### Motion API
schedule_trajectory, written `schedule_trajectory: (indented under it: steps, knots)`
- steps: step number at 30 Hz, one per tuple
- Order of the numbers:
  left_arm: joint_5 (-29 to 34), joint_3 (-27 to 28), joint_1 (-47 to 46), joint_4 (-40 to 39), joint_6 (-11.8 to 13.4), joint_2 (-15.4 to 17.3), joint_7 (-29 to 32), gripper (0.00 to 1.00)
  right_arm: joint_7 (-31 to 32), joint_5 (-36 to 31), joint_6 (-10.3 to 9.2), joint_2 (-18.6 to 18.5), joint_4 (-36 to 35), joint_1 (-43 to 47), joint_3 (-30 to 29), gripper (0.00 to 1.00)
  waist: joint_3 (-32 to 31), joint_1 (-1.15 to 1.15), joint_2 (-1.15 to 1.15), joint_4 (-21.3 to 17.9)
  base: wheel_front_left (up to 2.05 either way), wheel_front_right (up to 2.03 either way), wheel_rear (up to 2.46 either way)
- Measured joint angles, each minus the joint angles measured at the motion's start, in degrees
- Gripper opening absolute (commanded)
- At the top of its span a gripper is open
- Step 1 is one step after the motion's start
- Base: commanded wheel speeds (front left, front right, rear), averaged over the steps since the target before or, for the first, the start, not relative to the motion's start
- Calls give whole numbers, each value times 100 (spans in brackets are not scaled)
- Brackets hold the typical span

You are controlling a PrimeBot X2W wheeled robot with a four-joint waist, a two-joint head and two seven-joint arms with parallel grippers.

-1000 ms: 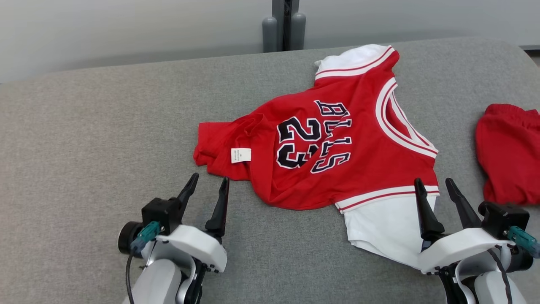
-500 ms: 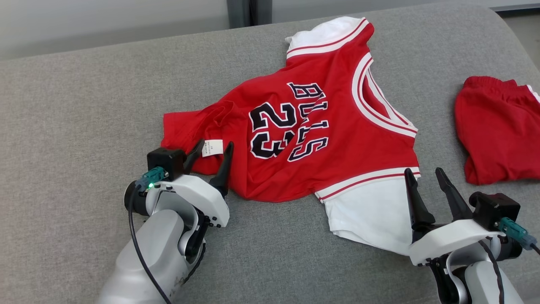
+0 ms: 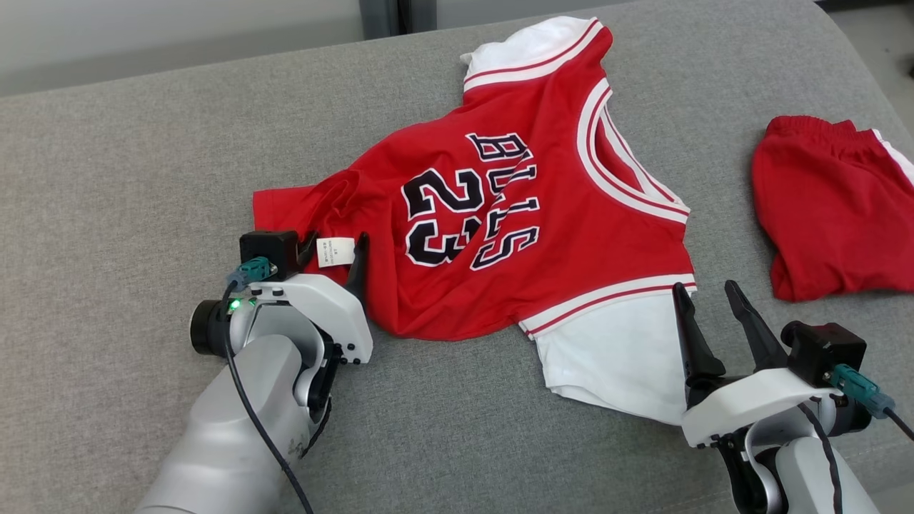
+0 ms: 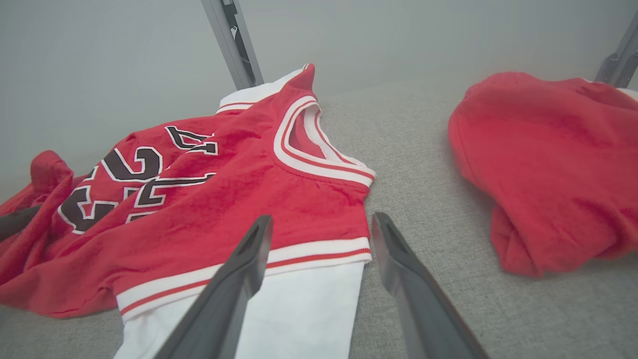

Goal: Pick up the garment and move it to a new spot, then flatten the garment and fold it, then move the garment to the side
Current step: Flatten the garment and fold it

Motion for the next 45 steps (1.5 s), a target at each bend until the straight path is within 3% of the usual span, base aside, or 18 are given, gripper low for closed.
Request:
schedule_trajectory:
  steps: [7,16,17,20,21,22,32,39,45]
  knots:
    - [-127,-432,-41,151,-122,1,-12,100,2,-2,0,1,29,-2,25,100,-32,0,0,70,0,0,0]
    - [-174,-848,-88,-82,-68,1,-94,100,4,-9,0,3,53,-42,24,100,-12,0,0,130,0,0,0]
    - [-199,-866,-88,-91,-45,1,-94,88,5,-9,0,3,58,-47,23,100,-9,0,0,132,0,0,0]
    - [-253,-876,-90,-109,15,1,-100,10,11,-16,0,3,67,-59,21,100,5,0,0,140,0,0,0]
    - [-255,-854,-94,-135,37,1,-101,0,11,-18,0,3,70,-60,20,100,7,0,0,146,0,0,0]
    - [85,-141,35,-754,201,2,-103,0,43,-75,0,5,131,-58,-41,100,-144,0,0,307,0,0,0]
    - [904,1079,1134,-1989,280,10,-109,0,104,-90,0,5,155,97,-110,100,-571,0,0,601,0,0,0]
    - [1239,1536,2116,-2663,221,4,-109,0,160,-89,0,5,148,252,-156,100,-922,0,0,830,0,0,0]
    - [1050,1677,2804,-2992,283,2,-109,0,213,-91,0,3,94,353,-210,100,-1098,0,0,1032,0,0,0]
